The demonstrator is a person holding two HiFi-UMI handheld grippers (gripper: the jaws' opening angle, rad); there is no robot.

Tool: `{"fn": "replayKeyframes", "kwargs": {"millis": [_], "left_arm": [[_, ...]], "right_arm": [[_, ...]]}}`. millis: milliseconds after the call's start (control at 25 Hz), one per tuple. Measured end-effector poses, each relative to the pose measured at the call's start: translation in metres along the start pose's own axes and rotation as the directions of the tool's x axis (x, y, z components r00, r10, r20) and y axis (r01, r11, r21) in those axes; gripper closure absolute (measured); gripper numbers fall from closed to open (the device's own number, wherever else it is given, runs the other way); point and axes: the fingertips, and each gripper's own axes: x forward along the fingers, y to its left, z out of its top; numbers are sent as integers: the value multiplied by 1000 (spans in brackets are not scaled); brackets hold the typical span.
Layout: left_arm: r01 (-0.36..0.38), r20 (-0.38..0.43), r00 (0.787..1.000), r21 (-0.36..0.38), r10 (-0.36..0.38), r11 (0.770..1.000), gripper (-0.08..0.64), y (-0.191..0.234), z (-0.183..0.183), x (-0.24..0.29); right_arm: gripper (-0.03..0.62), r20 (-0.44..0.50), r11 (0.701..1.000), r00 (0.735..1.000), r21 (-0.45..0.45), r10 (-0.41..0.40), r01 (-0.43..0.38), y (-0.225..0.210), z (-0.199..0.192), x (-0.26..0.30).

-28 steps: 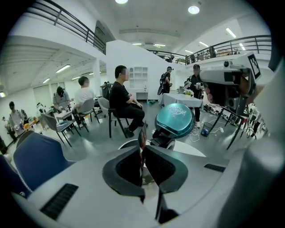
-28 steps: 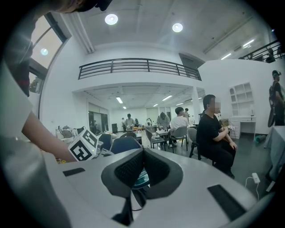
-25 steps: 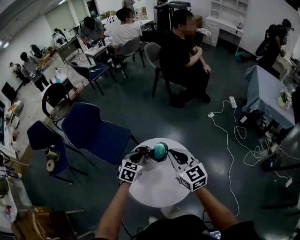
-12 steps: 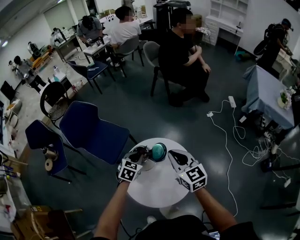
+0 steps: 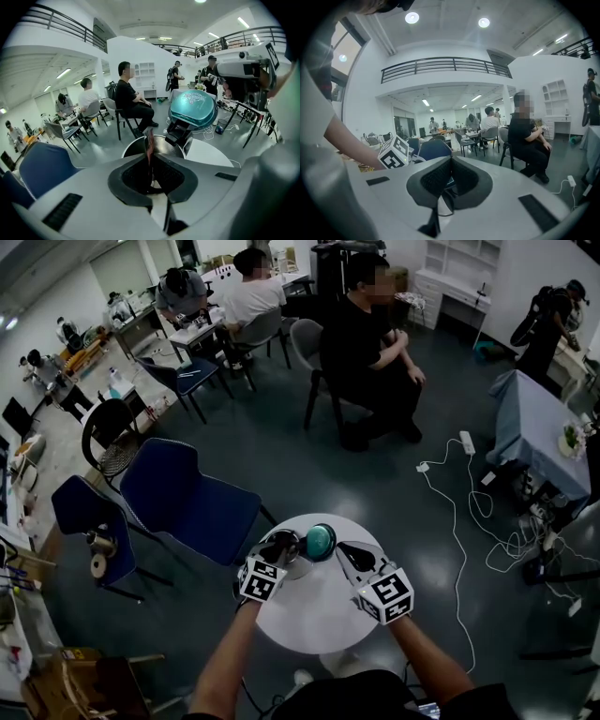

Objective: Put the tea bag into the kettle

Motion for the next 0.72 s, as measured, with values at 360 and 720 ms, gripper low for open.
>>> {"fn": "replayKeyframes", "kwargs": {"millis": [360, 720], "left_arm": [[30, 12, 999, -13, -30, 999, 521, -2, 2, -2], [56, 58, 997, -10, -55, 998, 518, -4, 12, -13]], "right_arm": [[577, -30, 1000, 999, 0, 14, -14, -1, -6, 4], [577, -34, 1000, 999, -11, 27, -28, 6, -2, 9]]}}
